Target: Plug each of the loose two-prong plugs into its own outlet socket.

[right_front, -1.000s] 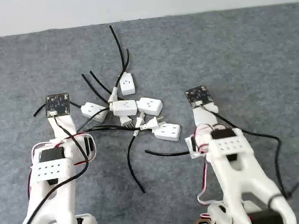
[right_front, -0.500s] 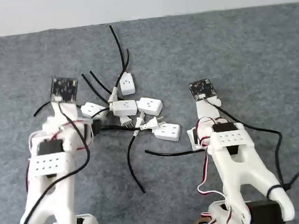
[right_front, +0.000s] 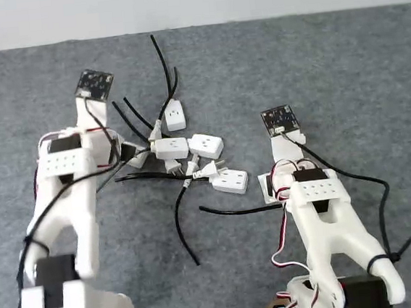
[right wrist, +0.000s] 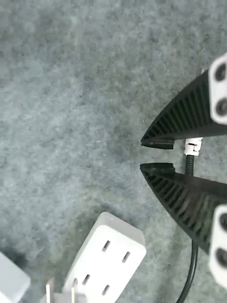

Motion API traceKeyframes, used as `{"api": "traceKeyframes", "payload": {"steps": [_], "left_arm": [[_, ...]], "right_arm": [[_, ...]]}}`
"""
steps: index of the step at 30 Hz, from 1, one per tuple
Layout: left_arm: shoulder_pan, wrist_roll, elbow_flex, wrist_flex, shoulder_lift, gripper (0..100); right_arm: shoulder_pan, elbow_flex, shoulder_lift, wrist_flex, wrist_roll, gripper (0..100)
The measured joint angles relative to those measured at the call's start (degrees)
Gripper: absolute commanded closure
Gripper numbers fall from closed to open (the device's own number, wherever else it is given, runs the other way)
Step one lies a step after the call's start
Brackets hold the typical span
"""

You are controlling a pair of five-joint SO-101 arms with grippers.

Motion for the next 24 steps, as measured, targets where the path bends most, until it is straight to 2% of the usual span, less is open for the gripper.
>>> {"api": "traceKeyframes", "payload": {"steps": [3,8,14,20,24], "left_arm": [[-0.4,-4.4,-5.4,2.4,4.6,71],[-0.4,-15.6,-9.8,3.9,8.0,74],[-0.4,-34.2,-9.9,5.7,8.4,77],[-0.1,-38.9,-9.9,5.1,8.4,77],[1.8,-39.4,-9.9,5.0,9.0,77]], "right_arm": [[0.0,0.0,0.0,0.0,0.0,93.4],[0.0,0.0,0.0,0.0,0.0,93.4],[0.0,0.0,0.0,0.0,1.4,93.4],[0.0,0.0,0.0,0.0,2.0,93.4],[0.0,0.0,0.0,0.0,2.2,93.4]]}}
